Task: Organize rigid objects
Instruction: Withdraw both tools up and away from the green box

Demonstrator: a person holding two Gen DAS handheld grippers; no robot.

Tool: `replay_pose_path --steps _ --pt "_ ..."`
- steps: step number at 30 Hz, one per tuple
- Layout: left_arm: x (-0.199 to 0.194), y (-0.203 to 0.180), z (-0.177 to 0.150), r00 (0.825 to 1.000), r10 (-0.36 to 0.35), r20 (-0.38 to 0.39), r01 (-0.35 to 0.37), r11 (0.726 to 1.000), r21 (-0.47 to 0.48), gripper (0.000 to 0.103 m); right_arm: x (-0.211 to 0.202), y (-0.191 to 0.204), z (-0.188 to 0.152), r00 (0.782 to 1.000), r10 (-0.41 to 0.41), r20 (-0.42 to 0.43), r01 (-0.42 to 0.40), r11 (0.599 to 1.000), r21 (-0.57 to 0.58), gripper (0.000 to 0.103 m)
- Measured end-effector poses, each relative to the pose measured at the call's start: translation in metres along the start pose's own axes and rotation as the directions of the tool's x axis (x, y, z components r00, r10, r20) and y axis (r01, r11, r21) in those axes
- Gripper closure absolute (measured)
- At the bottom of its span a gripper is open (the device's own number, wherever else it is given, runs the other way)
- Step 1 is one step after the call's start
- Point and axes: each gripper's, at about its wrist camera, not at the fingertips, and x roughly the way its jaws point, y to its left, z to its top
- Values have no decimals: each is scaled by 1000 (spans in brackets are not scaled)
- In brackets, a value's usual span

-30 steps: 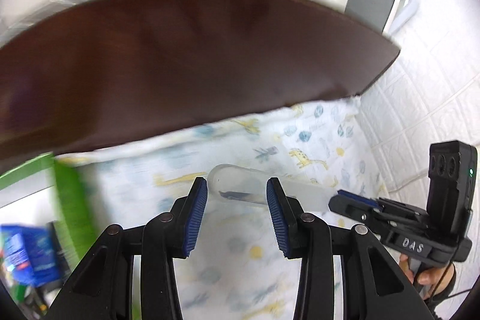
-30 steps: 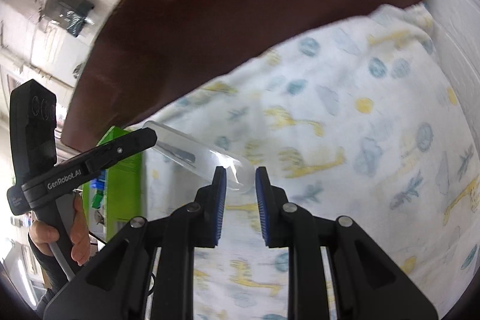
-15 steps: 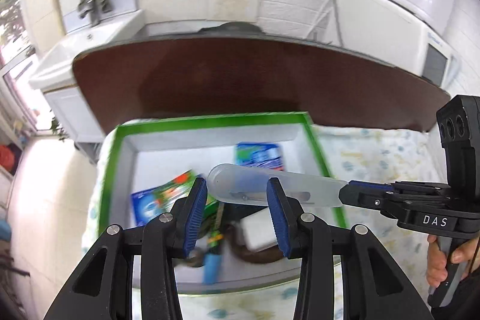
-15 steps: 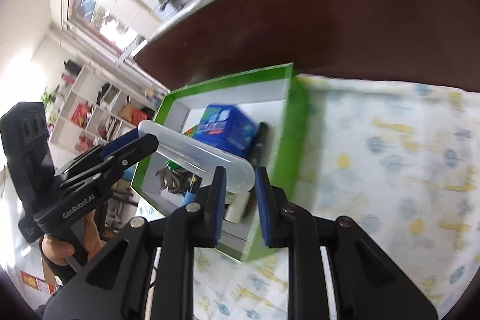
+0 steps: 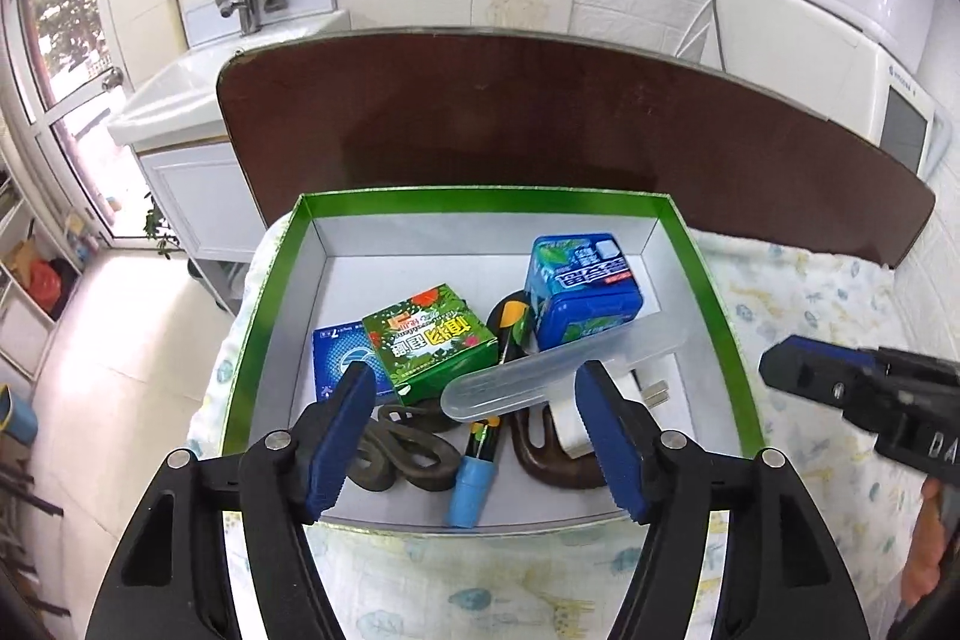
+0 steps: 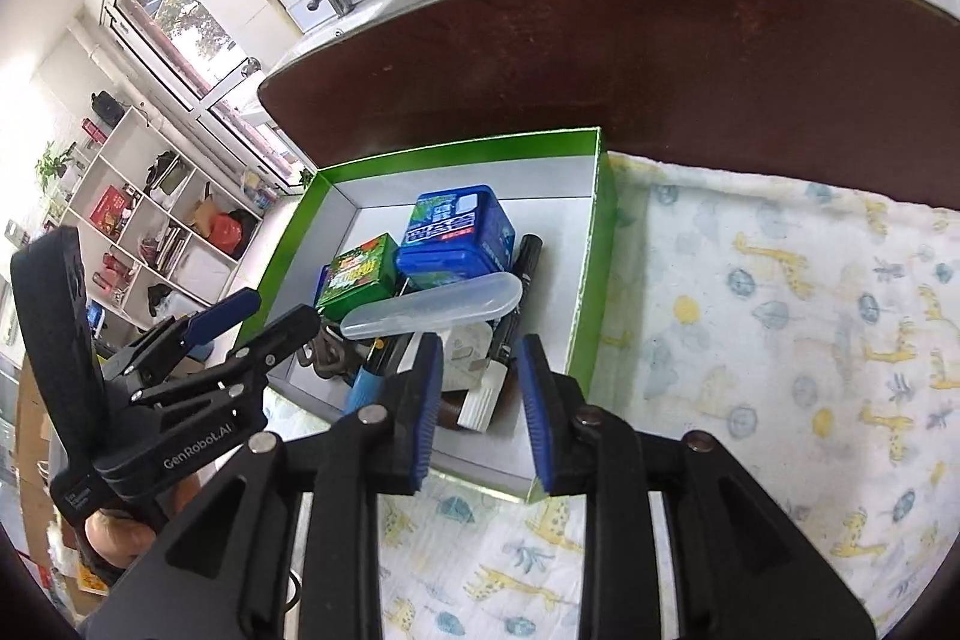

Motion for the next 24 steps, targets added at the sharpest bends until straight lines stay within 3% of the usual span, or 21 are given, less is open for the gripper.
replay_pose_path --steps 11,16,24 --pt "-34 -1 -21 999 42 27 -42 999 -12 28 -32 17 -36 989 -109 104 113 993 -26 53" --pt "-39 -1 -29 1000 8 15 -7 1000 -24 28 -33 22 -44 986 -121 114 123 992 -14 52" --pt "-45 -9 -32 999 13 37 -13 1000 2 28 -17 39 -44 982 -142 127 144 989 -12 52"
